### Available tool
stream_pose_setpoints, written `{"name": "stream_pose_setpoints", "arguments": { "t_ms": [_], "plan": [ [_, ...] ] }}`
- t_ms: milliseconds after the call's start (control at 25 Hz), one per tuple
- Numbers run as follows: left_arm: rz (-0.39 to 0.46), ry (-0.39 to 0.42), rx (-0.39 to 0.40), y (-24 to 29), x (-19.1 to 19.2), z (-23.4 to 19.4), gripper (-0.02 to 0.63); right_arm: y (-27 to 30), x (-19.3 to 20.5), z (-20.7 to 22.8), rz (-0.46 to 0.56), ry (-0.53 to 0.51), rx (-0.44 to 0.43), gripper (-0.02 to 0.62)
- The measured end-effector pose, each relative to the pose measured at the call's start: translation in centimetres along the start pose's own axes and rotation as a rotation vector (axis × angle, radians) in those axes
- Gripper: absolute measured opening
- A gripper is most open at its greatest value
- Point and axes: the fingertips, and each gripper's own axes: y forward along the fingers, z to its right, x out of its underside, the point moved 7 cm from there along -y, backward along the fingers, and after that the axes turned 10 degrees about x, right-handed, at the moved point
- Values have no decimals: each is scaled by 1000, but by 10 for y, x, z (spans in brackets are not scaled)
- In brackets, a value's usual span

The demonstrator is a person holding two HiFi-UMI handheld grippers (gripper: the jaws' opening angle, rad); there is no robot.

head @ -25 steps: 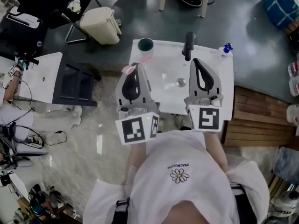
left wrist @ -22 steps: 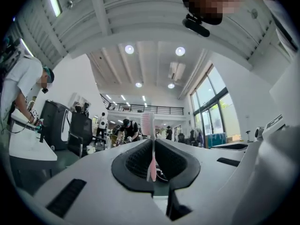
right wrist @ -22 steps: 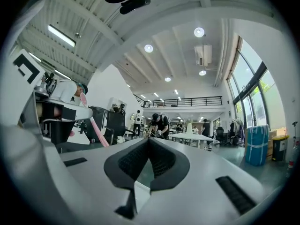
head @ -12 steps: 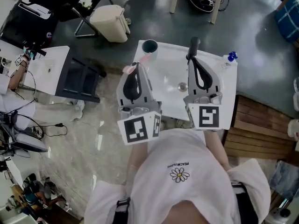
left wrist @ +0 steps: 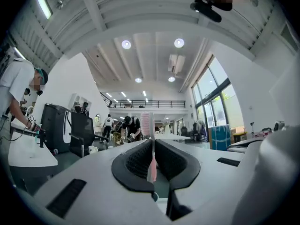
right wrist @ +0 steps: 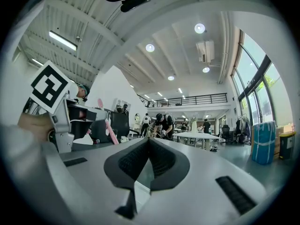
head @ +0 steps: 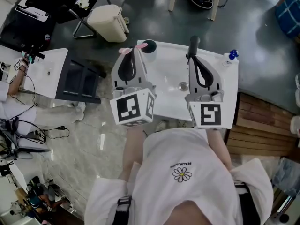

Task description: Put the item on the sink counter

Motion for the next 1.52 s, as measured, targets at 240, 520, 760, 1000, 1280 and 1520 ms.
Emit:
{"name": "stream_pose_setpoints", "arguments": {
  "t_ms": [240,520,760,1000,1280,1520],
  "plan": [
    [-86,2,54,40,7,-12,29,4,3,6,-6,-1,15,6],
    [-241,9,120,77,38,-22,29,0,13,11,-45,-13,48,6],
    [-393,-31,142,103,76,-39,29,-7,17,18,-56,-23,82,6],
    [-490,-74,134,113,105,-56,29,-10,18,19,-72,-31,98,6],
    [-574,-77,153,116,136,-58,30,-13,20,18,-86,-35,112,6],
    [-619,-19,173,117,153,-49,31,-18,23,20,-98,-33,121,6]
  ]
}}
